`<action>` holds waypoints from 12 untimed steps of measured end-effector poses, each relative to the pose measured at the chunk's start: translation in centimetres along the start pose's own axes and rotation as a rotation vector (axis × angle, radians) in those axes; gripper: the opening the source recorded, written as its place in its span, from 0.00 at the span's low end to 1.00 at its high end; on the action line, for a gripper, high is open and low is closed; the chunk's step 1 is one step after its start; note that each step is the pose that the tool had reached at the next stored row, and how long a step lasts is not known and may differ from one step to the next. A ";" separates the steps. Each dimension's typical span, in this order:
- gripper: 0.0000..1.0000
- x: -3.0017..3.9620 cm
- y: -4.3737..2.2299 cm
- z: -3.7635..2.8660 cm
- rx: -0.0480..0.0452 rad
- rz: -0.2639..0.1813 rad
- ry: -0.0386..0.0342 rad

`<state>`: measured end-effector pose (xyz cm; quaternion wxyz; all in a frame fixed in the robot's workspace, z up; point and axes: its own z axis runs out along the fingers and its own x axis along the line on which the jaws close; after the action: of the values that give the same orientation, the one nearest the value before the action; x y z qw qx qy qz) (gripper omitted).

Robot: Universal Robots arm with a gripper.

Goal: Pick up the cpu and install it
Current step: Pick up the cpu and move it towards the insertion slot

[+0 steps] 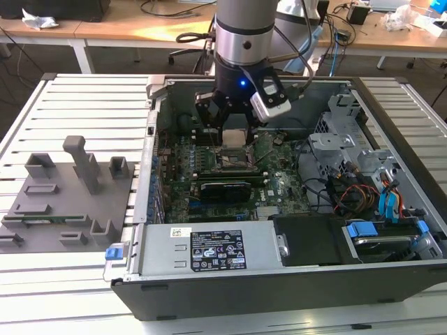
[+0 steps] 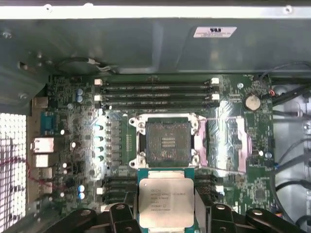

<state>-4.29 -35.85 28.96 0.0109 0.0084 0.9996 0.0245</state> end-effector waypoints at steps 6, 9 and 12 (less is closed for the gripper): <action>0.55 -0.35 0.95 0.89 -0.0001 0.000 0.0000; 0.55 -0.35 1.55 1.31 -0.0003 -0.002 0.0001; 0.55 -0.68 2.15 1.94 -0.0003 -0.002 0.0001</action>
<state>-3.53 -33.61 27.14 0.0108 0.0074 0.9996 0.0246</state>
